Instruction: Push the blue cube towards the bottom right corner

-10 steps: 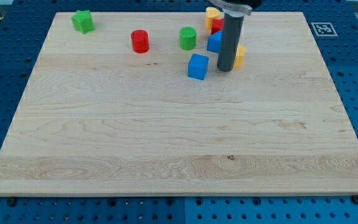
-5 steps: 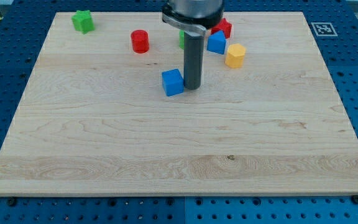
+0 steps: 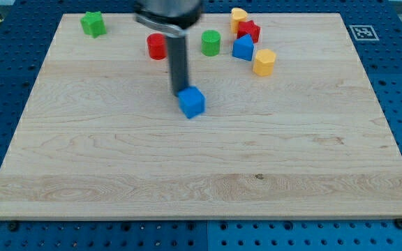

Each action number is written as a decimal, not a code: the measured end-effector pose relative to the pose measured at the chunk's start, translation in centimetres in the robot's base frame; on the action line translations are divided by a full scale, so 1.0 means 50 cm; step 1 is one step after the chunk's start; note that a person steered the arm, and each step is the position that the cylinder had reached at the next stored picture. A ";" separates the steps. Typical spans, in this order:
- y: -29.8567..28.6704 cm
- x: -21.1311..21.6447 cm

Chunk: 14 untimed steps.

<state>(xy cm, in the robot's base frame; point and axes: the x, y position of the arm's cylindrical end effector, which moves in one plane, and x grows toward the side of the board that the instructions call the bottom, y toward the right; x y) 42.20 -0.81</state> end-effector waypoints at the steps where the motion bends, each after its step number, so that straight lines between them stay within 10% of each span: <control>1: 0.172 0.018; 4: -0.079 -0.016; 7: 0.281 0.110; 9: 0.097 0.130; 11: 0.306 0.216; 14: 0.158 0.132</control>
<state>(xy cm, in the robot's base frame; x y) 48.78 7.11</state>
